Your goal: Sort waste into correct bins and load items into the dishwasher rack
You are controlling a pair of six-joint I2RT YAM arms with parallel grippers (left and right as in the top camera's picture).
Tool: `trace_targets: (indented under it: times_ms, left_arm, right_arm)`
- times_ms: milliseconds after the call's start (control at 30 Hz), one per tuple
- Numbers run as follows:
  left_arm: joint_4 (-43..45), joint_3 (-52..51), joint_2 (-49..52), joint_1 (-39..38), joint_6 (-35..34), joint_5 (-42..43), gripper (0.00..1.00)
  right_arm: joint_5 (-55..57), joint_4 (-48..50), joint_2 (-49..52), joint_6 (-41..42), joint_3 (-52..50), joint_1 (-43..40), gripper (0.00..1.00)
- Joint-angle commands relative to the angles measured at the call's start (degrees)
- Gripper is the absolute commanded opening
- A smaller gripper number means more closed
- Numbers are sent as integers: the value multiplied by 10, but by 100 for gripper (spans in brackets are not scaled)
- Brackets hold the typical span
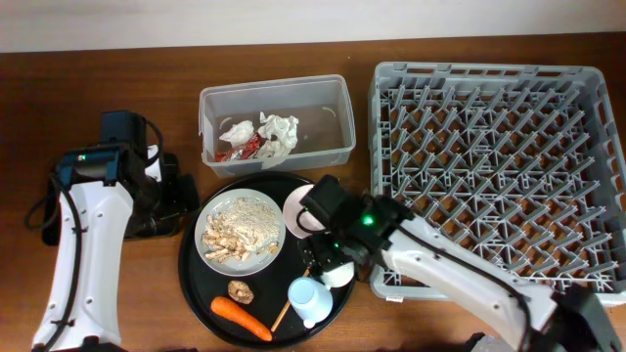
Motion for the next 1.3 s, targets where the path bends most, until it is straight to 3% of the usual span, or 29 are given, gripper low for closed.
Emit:
trace_targets:
  times_ms: [0,100,233,333,467,633,800,933,1167,1267]
  left_arm:
    - [-1,-3,3,3,-3,0,95]
    - [0,-3,3,3,-3,0,98]
    - [-1,-3,3,3,-3,0,99]
    - [0,-3,3,3,-3,0,98]
    - [0,-3,3,3,-3,0,98]
    - [0,-3,3,3,-3,0,98]
    - [0,-3,3,3,-3,0,99]
    - [0,-3,3,3,-3,0,98]
    - [-1,-3,3,3,-3,0,99]
    - [-1,-3,3,3,-3,0,98]
  right_arm:
    - [14,1,37,50,3,6,94]
    - [41,3,60,76,3,17,92]
    - [59,-10,60,104,3,21,69]
    - [70,-12,60,104,3,21,60]
    - [95,-19,34,104,20,19,58]
    - [205,-154,-47,103,165,-22,58]
    - [236,-221,-123,101,183,-208,57]
    - [235,-236,-156,35,183,-452,57]
    - [137,-202,-123,-19,182,-814,52]
    - [110,-196,-73,-19,181,-876,52]
